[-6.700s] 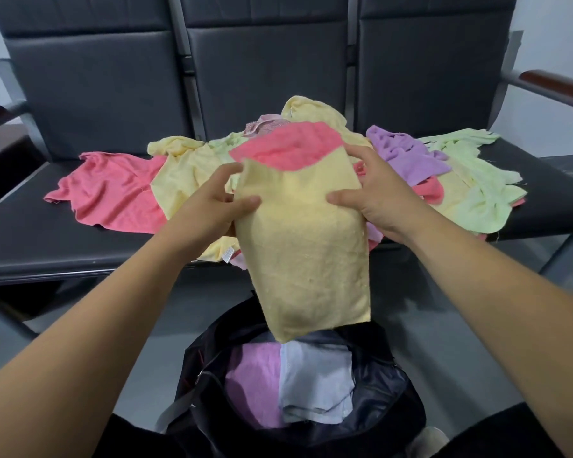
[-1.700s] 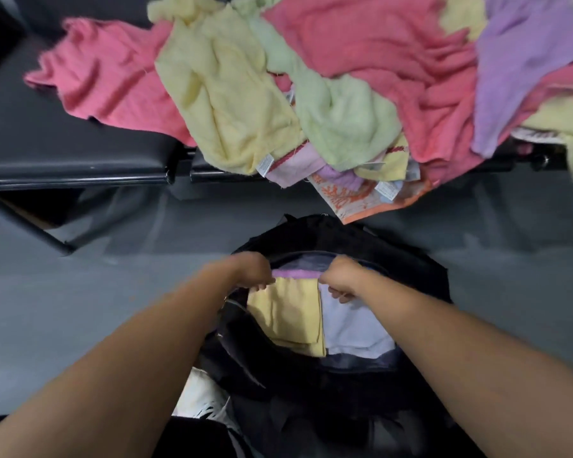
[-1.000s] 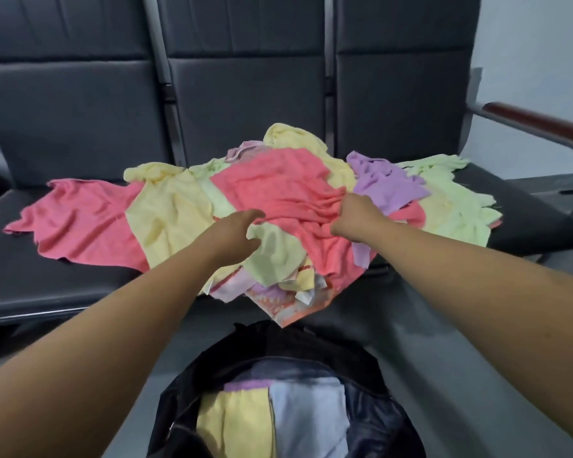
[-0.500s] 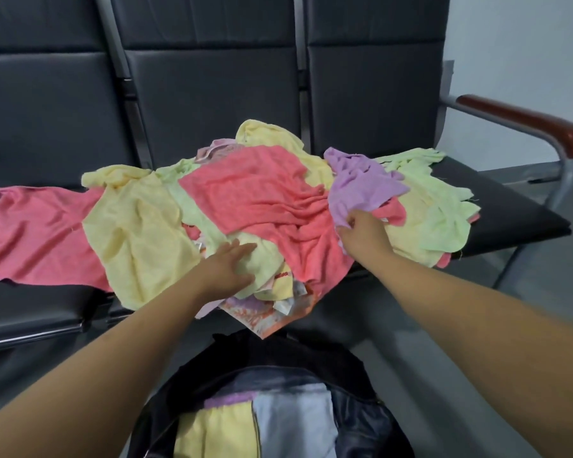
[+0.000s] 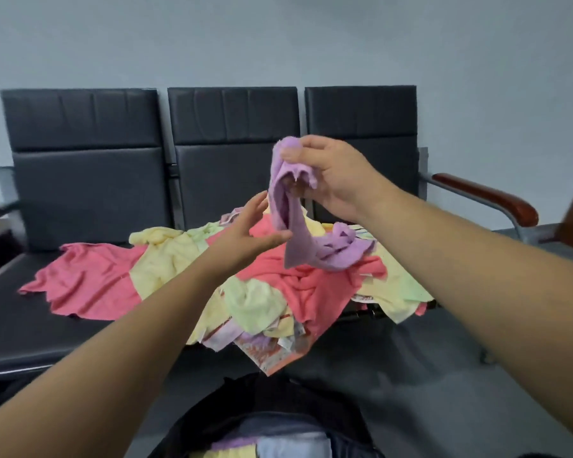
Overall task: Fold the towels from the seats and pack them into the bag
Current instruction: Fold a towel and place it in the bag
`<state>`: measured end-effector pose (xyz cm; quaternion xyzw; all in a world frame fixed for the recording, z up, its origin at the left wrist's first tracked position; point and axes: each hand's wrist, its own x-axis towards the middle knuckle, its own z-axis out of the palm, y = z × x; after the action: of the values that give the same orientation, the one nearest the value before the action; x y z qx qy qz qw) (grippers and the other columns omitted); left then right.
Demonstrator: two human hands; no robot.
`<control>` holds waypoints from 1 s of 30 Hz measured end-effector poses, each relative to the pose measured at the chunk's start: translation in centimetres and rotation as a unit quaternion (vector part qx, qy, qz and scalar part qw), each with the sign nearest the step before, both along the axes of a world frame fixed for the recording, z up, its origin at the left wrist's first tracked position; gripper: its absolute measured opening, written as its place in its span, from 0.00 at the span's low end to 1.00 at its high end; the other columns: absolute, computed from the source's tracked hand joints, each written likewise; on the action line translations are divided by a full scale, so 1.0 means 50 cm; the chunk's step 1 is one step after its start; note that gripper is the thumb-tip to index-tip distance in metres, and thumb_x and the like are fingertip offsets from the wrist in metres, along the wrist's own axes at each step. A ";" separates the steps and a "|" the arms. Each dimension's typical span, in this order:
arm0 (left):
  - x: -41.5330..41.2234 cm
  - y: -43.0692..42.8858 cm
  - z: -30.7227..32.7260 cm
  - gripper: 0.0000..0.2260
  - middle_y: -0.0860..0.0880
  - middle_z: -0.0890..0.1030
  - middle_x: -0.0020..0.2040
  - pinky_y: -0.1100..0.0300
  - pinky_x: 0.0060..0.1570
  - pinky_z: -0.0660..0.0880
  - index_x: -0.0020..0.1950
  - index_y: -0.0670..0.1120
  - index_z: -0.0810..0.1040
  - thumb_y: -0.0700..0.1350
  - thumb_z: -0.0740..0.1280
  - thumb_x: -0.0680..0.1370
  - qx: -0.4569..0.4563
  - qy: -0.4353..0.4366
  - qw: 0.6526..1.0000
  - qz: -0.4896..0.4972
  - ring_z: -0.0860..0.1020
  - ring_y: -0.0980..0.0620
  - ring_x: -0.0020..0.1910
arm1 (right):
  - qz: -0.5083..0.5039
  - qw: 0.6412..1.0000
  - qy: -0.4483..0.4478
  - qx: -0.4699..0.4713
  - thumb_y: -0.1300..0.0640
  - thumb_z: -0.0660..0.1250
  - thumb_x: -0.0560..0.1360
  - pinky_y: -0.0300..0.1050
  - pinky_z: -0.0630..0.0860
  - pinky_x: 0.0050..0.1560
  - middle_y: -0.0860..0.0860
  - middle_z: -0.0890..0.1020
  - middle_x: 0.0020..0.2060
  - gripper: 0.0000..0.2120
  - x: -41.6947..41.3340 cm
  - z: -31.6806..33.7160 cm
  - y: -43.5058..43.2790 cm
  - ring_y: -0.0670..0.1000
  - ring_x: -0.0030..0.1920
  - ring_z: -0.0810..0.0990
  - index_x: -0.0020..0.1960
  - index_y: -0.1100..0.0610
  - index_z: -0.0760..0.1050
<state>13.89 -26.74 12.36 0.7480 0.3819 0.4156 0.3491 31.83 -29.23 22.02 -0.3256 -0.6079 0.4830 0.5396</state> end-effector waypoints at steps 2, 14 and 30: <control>-0.009 -0.020 0.039 0.23 0.54 0.78 0.68 0.50 0.69 0.73 0.72 0.52 0.72 0.47 0.73 0.78 0.020 -0.006 1.000 -0.016 0.75 0.56 0.68 | 0.059 0.997 0.051 0.000 0.63 0.67 0.80 0.45 0.79 0.39 0.59 0.76 0.39 0.02 -0.009 0.059 -0.031 0.54 0.38 0.77 0.51 0.62 0.76; -0.112 -0.171 0.195 0.10 0.44 0.83 0.45 0.59 0.42 0.80 0.51 0.41 0.85 0.40 0.67 0.74 -0.176 -0.242 0.946 -0.122 0.81 0.50 0.41 | -0.034 0.992 0.025 -0.117 0.65 0.62 0.79 0.51 0.84 0.50 0.60 0.82 0.48 0.10 0.041 0.099 -0.067 0.57 0.48 0.85 0.55 0.65 0.80; -0.134 -0.127 0.110 0.11 0.47 0.78 0.41 0.56 0.42 0.70 0.48 0.44 0.78 0.51 0.72 0.73 -0.067 -0.057 0.995 0.036 0.74 0.49 0.41 | -0.065 0.988 -0.100 -0.094 0.59 0.68 0.80 0.46 0.82 0.41 0.54 0.83 0.38 0.07 -0.026 0.066 -0.064 0.53 0.40 0.82 0.48 0.62 0.81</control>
<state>7.17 -33.10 17.85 0.6838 0.4151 0.4434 0.4043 30.54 -32.41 25.33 -0.4599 -0.5884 0.4669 0.4736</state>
